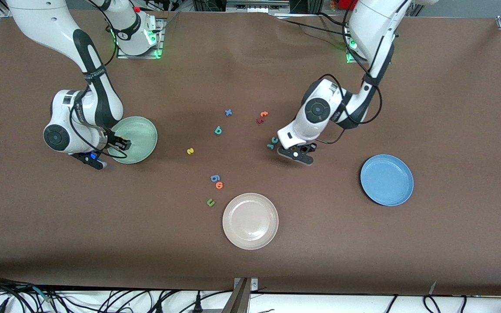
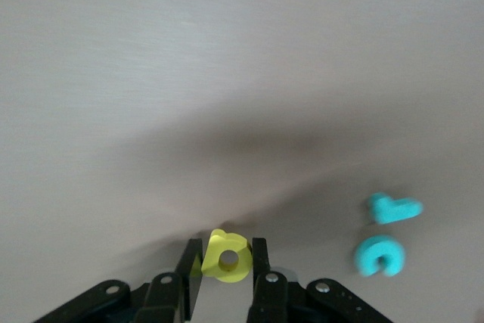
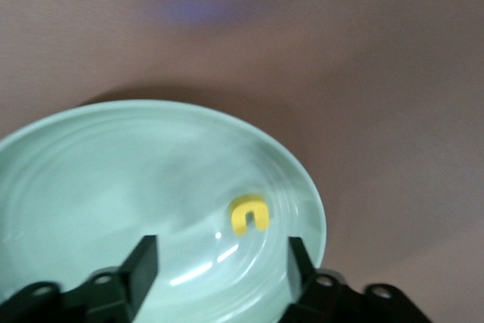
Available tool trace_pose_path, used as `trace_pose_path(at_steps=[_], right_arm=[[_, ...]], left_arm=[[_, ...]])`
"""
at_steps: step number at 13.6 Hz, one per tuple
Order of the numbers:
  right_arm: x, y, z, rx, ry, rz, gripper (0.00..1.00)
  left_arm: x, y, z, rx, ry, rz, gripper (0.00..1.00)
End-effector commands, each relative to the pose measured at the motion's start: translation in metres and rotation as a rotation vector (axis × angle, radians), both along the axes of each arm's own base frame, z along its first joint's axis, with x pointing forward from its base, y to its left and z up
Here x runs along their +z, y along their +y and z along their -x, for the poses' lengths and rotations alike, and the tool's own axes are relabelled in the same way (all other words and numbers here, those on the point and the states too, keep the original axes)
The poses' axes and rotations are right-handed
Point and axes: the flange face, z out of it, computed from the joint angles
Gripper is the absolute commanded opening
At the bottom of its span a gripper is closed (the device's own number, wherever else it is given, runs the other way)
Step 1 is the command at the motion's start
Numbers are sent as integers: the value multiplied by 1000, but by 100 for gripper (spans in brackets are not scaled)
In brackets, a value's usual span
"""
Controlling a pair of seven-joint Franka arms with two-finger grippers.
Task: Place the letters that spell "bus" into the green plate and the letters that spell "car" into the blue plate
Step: 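Open the right gripper over the green plate while the left gripper lifts, then place the yellow d on the blue plate while the right gripper reaches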
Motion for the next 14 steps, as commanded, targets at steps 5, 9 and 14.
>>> trace_pose_path(at_steps=[5,9,14], right_arm=[[99,100,-31,-136,-63,-2,99],[81,177,-28,-7,-151,-74,99],[28,227,-16,323,-234,-186,99]], left_arm=[[75,153,-62,-193,-1,-139,10],[71,230,-83,-235,-17,-123,10],[34,278,-98,-106,-72,-102,18]])
